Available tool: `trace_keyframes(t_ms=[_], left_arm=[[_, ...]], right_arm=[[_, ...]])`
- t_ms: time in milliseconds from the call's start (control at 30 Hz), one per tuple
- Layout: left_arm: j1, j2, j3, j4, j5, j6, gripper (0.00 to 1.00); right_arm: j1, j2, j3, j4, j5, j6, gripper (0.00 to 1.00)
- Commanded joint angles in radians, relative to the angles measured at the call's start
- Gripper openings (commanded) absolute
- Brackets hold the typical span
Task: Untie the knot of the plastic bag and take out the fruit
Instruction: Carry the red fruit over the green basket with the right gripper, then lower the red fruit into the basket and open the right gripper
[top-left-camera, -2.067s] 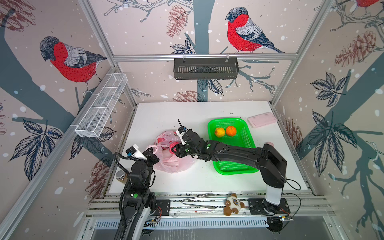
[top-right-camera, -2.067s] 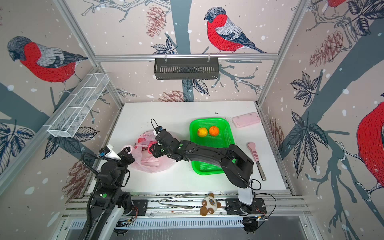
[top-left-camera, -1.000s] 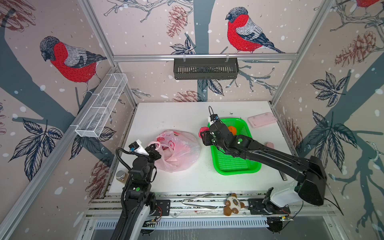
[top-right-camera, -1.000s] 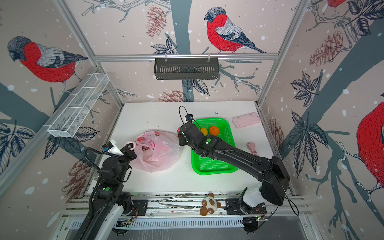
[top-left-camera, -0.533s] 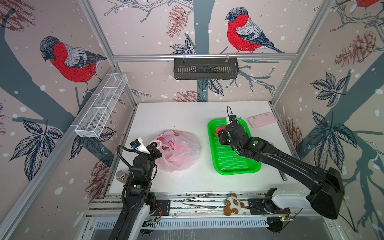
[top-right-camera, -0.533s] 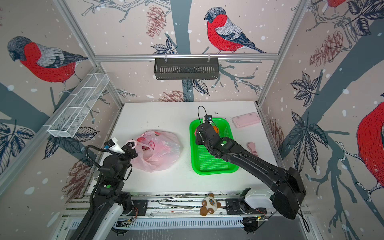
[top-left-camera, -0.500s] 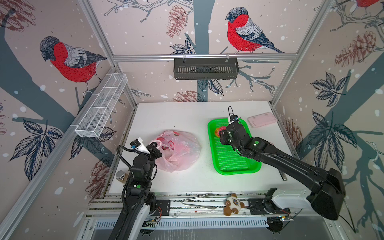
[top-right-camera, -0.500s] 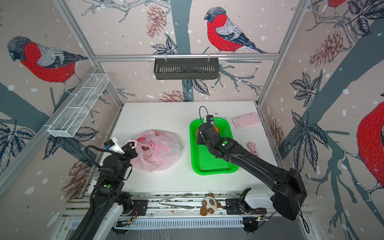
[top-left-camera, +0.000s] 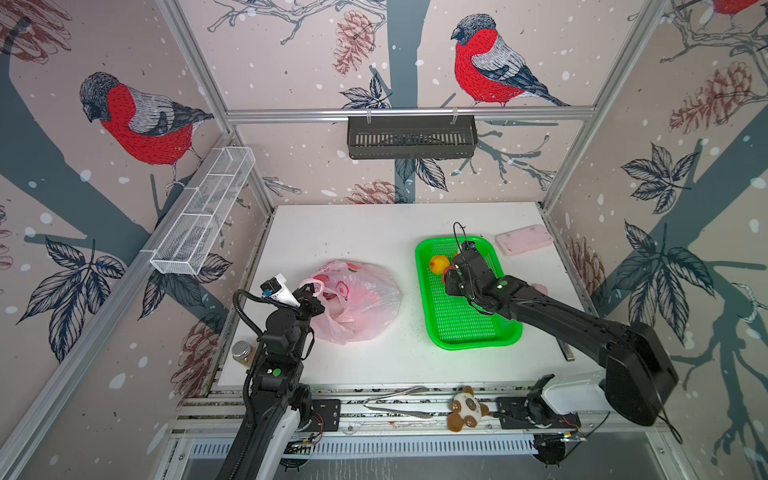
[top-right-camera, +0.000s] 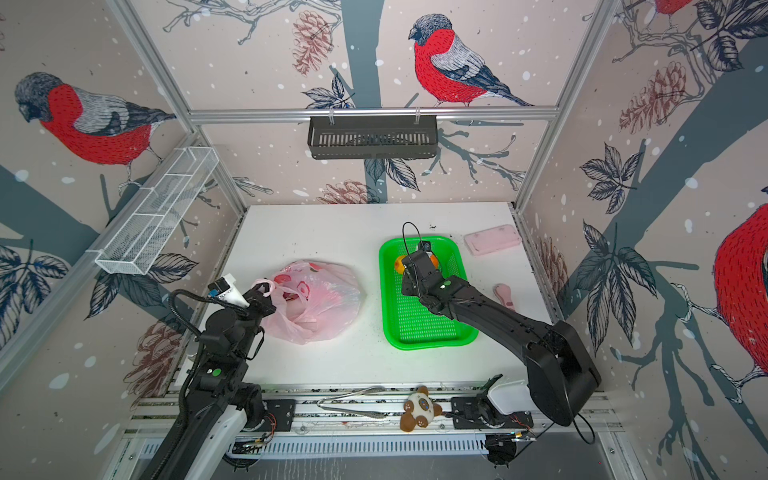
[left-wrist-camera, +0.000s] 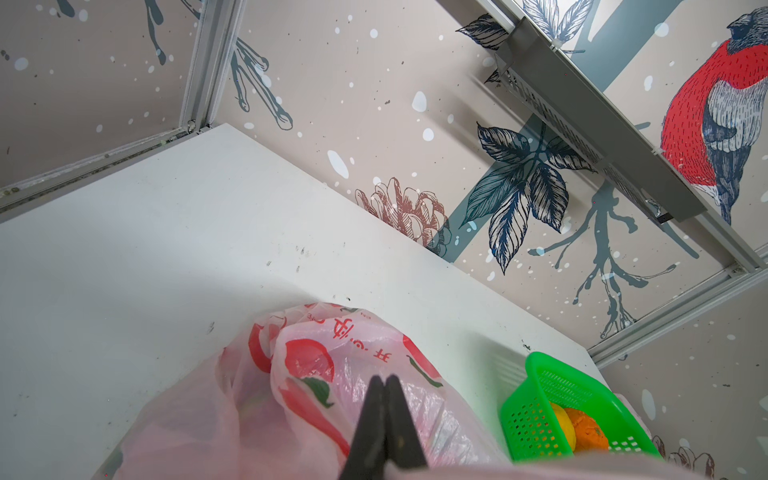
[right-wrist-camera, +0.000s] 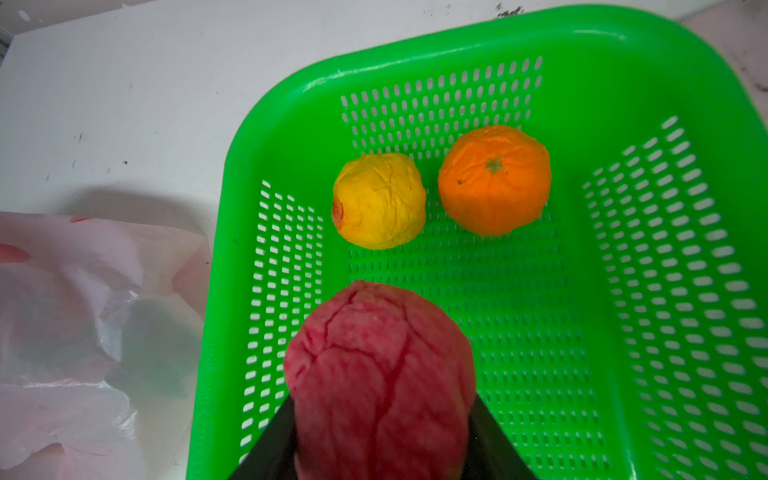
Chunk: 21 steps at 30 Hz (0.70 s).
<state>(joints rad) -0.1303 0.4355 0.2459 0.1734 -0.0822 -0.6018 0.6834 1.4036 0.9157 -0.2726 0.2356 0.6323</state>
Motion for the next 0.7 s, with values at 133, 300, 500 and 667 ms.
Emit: trace_keyframes(t_ms=[133,300,500,667], left_arm=[[0.0,-0.018,0.004,0.02,-0.016,0.0,0.0],[0.0,-0.036,0.003,0.002,-0.016,-0.003,0.0],[0.0,-0.054,0.001,-0.019,-0.016,-0.004,0.0],[0.0,-0.072,0.0,-0.039,-0.021,-0.004,0.0]], right_arm=[[-0.005,0.099,0.001,0.099,-0.064,0.003,0.32],[-0.01,0.164,0.014,0.125,-0.087,0.003,0.33],[-0.019,0.215,0.027,0.149,-0.1,0.004,0.39],[-0.027,0.249,0.042,0.161,-0.108,0.001,0.42]])
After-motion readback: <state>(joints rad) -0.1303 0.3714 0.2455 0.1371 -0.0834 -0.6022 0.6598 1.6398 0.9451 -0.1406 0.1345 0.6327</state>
